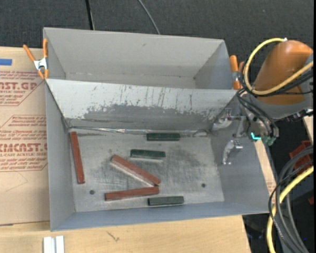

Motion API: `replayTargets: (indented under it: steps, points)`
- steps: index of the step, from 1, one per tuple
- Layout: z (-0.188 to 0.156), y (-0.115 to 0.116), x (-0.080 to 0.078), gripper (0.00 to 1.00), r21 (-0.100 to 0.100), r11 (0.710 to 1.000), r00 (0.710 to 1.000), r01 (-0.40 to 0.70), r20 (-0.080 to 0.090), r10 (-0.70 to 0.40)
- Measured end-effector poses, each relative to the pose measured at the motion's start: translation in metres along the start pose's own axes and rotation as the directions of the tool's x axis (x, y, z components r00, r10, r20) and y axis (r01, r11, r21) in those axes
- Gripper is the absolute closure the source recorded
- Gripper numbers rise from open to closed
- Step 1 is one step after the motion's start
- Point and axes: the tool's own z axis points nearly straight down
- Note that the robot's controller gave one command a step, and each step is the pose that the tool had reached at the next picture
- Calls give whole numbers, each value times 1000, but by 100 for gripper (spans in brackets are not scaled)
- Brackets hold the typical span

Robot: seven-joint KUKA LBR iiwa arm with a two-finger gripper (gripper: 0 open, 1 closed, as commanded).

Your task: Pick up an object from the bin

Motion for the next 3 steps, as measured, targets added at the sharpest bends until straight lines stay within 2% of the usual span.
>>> replayTargets:
  steps: [1, 2, 3]
  points:
    - [-4, 0, -2, 0, 1, 1000, 1000, 1, 7, -1]
    - [48, 29, -7, 0, 4, 999, 999, 36, 14, -36]
    - [96, 109, 5, 100, -1, 995, 995, -100, 28, 100]
